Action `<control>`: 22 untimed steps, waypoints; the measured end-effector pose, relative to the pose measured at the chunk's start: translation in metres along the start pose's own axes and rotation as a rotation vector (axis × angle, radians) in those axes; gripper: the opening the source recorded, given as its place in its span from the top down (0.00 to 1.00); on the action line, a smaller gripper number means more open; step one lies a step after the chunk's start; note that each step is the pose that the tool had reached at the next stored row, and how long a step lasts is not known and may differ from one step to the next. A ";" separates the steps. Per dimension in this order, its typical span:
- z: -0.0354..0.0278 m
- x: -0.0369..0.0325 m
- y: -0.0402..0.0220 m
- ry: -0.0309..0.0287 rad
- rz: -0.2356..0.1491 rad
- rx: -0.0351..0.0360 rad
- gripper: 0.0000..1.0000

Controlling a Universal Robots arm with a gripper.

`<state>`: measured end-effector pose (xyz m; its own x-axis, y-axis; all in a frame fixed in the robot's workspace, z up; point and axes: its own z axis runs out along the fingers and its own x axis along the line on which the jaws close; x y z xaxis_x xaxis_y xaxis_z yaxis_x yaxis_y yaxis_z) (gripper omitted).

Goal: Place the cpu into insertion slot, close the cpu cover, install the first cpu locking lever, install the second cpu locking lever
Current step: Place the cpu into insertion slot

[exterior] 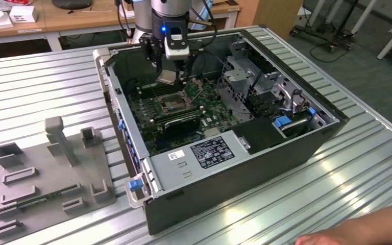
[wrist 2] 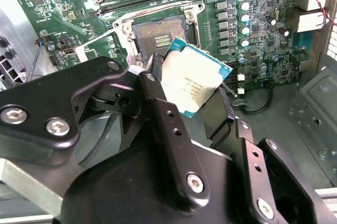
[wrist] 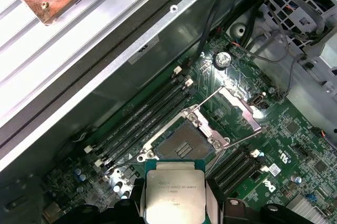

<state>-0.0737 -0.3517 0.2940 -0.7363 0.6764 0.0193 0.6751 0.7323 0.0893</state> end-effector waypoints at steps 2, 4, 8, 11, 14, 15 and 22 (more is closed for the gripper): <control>0.0000 0.0000 0.0000 -0.0002 0.001 -0.0001 0.46; 0.0002 0.0000 0.0000 -0.0020 0.022 -0.0005 0.46; 0.0012 0.0000 -0.0001 -0.0086 0.096 -0.0019 0.46; 0.0019 0.0000 -0.0002 -0.0134 0.149 -0.0029 0.46; 0.0027 -0.0001 -0.0002 -0.0183 0.204 -0.0040 0.46; 0.0030 -0.0001 -0.0003 -0.0199 0.222 -0.0043 0.46; 0.0048 -0.0001 -0.0004 -0.0313 0.349 -0.0068 0.46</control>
<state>-0.0737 -0.3517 0.2892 -0.4594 0.8880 0.0193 0.8854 0.4561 0.0893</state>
